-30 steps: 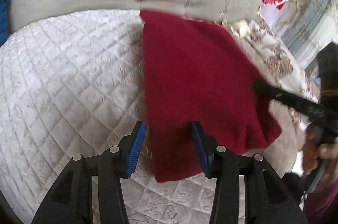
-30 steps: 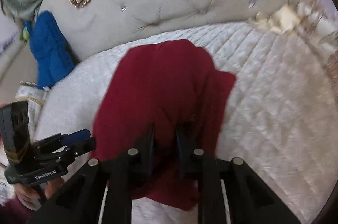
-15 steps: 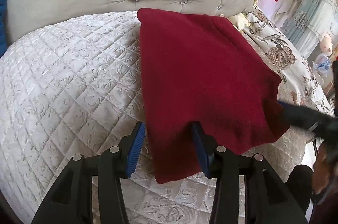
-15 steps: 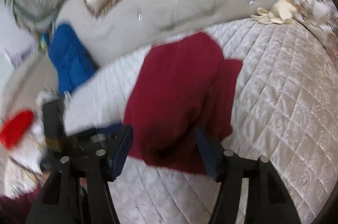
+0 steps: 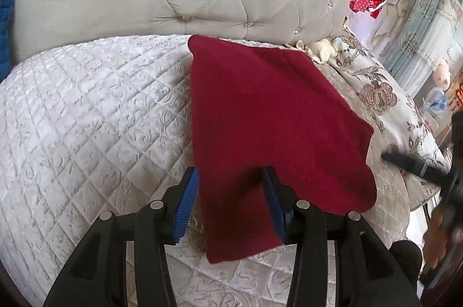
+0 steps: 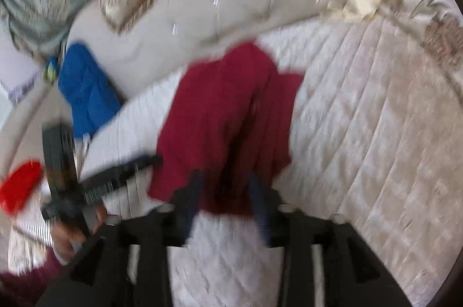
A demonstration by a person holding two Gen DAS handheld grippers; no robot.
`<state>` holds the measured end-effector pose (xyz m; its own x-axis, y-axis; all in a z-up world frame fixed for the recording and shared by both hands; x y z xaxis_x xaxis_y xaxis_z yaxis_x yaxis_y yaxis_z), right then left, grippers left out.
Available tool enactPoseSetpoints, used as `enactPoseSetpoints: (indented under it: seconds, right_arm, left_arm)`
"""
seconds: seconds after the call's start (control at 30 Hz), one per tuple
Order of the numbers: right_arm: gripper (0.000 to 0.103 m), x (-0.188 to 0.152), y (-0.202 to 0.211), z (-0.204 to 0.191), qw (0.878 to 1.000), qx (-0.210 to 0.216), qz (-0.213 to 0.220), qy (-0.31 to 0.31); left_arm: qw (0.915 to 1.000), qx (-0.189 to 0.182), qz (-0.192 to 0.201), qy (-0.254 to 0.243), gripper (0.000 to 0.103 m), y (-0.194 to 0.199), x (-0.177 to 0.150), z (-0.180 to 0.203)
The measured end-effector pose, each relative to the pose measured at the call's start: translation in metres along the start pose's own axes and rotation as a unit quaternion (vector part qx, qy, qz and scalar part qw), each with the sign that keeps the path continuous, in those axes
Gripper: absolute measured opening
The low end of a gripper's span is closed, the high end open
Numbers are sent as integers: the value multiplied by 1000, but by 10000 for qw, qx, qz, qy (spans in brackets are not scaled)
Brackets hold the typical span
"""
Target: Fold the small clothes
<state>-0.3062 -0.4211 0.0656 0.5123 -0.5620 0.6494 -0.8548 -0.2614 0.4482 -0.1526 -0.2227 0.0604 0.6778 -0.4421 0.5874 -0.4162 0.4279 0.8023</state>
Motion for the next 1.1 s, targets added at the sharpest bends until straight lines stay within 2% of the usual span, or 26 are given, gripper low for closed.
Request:
enactPoseSetpoints:
  seconds: [0.07,0.23,0.27,0.3,0.33,0.4,0.43,0.5,0.6,0.67,0.77,0.9,1.03,1.1]
  right_arm:
    - [72,25,-16,5,9998,-213,6,-50]
    - [72,71,-88,36,9976,-316,-278,-550]
    - [68,76,-100,42,9969,-326,-356,-621]
    - [43,78,-108,45,9964,-367,-430,-633]
    - [30,81,-111,44,9963,-482,-485,-515]
    - [19,80,-104,35,9975,-591,-376,-106]
    - [17,78,-103,35,9965,-747,-365,59]
    - [17,72,-105,46,9943,-993,-366,93]
    - [17,68,-105,62,9957,-839,-276,-275]
    - [18,69,-99,54,9963,-795,-213,-257]
    - [28,68,-85,40,9950,-982,-64,-155]
    - [34,64,-64,7,9943,-994,154,361]
    - [37,55,-72,-14,9939,-796,-33,762]
    - [37,51,-82,-9,9924,-943,-158,770]
  left_arm:
    - [10000,-6,-52,-24,23,-4,1,2]
    - [9996,134,-35,-251,23,-10,-1,10]
    - [9995,146,-25,-283,24,-11,-1,11]
    - [9994,157,-19,-318,24,-12,-1,12]
    - [9993,147,-19,-339,24,-12,-2,13]
    - [9993,107,-40,-367,24,-13,-1,14]
    - [9992,75,-40,-384,25,-14,-1,15]
    - [9991,45,-24,-413,27,-14,1,17]
    - [9991,100,-29,-403,29,-16,2,18]
    - [9992,116,-64,-371,29,-16,1,17]
    - [9994,120,-98,-301,29,-16,1,14]
    - [9994,165,-90,-307,29,-15,0,15]
    - [9993,181,-91,-300,29,-15,-1,16]
    - [9993,190,-86,-306,29,-14,-1,16]
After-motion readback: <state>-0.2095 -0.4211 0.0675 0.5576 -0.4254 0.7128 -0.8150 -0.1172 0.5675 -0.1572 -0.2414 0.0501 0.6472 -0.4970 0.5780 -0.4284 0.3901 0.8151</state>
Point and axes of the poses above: each gripper's, at about its wrist camera, not at the fingertips, and y roughly against the way its jaws point, z to its right, x to its top, the point moved 3 cm from there along -y, roughly the way its jaws point, and after that the axes turned 13 degrees about x, right-handed, at the moved point
